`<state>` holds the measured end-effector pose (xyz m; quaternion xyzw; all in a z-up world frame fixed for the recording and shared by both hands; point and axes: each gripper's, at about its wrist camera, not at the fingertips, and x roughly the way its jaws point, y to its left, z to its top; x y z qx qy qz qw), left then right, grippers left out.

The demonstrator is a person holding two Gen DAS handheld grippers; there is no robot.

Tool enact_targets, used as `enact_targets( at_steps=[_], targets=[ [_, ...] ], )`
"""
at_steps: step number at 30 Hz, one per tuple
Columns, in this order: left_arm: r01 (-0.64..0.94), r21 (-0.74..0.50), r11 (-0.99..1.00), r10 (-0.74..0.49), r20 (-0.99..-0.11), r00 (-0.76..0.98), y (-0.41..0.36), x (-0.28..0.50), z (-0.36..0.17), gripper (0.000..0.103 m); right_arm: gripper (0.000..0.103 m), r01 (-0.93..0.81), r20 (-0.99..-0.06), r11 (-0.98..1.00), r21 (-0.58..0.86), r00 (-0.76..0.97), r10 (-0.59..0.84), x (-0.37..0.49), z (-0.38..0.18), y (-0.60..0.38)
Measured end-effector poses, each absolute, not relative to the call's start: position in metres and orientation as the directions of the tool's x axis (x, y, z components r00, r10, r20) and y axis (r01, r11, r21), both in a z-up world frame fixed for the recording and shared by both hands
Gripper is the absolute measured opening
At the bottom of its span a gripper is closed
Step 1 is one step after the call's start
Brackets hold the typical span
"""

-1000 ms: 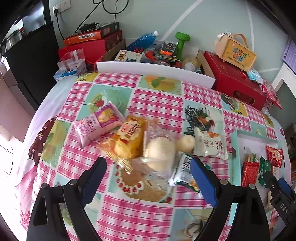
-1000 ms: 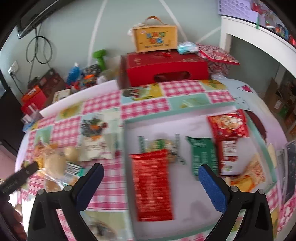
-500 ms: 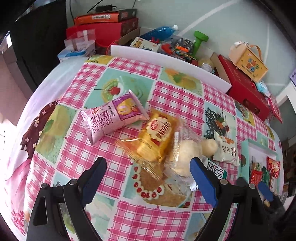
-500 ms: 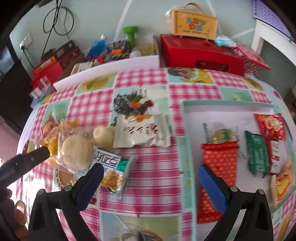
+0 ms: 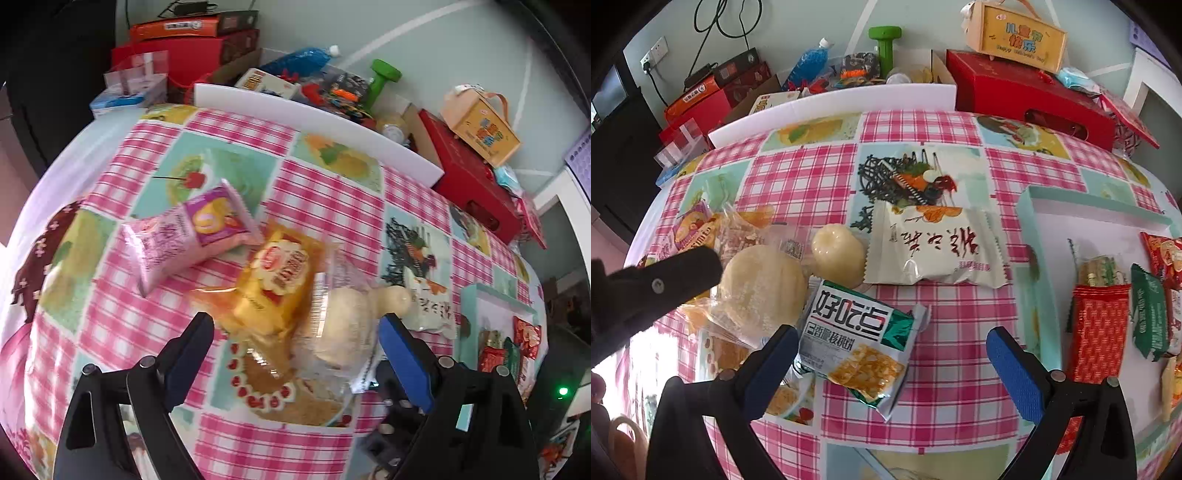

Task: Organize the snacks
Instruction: 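Grasp the round bun bag with the left gripper while the right gripper grasps the green cracker bag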

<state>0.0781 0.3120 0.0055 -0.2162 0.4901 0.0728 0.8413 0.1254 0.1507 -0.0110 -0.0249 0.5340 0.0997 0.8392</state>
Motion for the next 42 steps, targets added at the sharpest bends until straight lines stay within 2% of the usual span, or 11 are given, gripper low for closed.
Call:
enact_targets(
  at_steps=[9,14,20,27,32,42],
  targets=[
    [-0.294,-0.289,0.911,-0.109,-0.856,0.506,0.297,0.087,0.001,0.075,0.103,-0.168,-0.893,0.984,0.06,0.431,0.128,0.127,-0.017,0.142],
    [-0.278,-0.304,0.911,-0.13,-0.853,0.506,0.293,0.09,-0.002,0.062,0.102,-0.146,-0.896,0.988,0.055,0.43,0.113,0.127,-0.018,0.13],
    [-0.243,-0.315,0.917,-0.159,-0.851,0.501,0.284,0.094,-0.003,0.052,0.093,-0.151,-0.894,0.987,0.062,0.431,0.122,0.127,-0.017,0.127],
    [-0.238,-0.33,0.913,-0.183,-0.855,0.485,0.28,0.099,-0.013,0.051,0.081,-0.187,-0.887,0.979,0.077,0.435,0.153,0.126,-0.02,0.134],
    [-0.244,-0.335,0.91,-0.193,-0.863,0.466,0.277,0.103,-0.023,0.052,0.062,-0.223,-0.878,0.968,0.115,0.432,0.204,0.124,-0.019,0.14],
    [-0.261,-0.351,0.899,-0.195,-0.856,0.479,0.278,0.098,-0.023,0.046,0.056,-0.219,-0.875,0.963,0.158,0.422,0.239,0.122,-0.018,0.135]
  ],
)
